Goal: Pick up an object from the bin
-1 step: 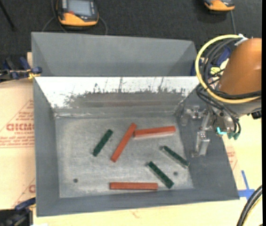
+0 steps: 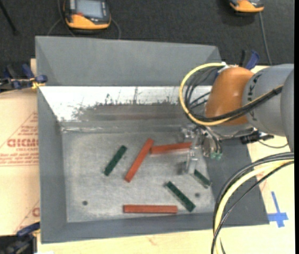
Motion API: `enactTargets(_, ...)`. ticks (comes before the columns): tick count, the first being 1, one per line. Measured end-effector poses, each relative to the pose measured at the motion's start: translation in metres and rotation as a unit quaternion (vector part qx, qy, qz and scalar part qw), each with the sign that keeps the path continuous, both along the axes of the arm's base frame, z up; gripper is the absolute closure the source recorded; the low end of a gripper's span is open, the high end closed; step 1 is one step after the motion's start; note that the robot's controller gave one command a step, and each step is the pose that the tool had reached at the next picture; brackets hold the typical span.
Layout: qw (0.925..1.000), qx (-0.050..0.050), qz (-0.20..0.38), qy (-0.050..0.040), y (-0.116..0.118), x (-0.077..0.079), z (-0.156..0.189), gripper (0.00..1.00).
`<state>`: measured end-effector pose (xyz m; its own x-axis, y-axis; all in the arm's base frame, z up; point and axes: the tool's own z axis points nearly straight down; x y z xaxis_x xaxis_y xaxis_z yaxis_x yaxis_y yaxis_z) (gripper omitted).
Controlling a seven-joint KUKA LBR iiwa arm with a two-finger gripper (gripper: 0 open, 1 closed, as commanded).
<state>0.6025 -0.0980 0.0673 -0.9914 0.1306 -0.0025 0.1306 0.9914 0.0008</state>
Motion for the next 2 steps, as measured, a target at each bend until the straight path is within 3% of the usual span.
enactTargets(1,0.9995,0.001,-0.032,-0.0030,0.040,0.002,0.035,0.00)
enactTargets(2,0.9957,0.000,-0.093,-0.0036,0.049,-0.010,0.070,0.00)
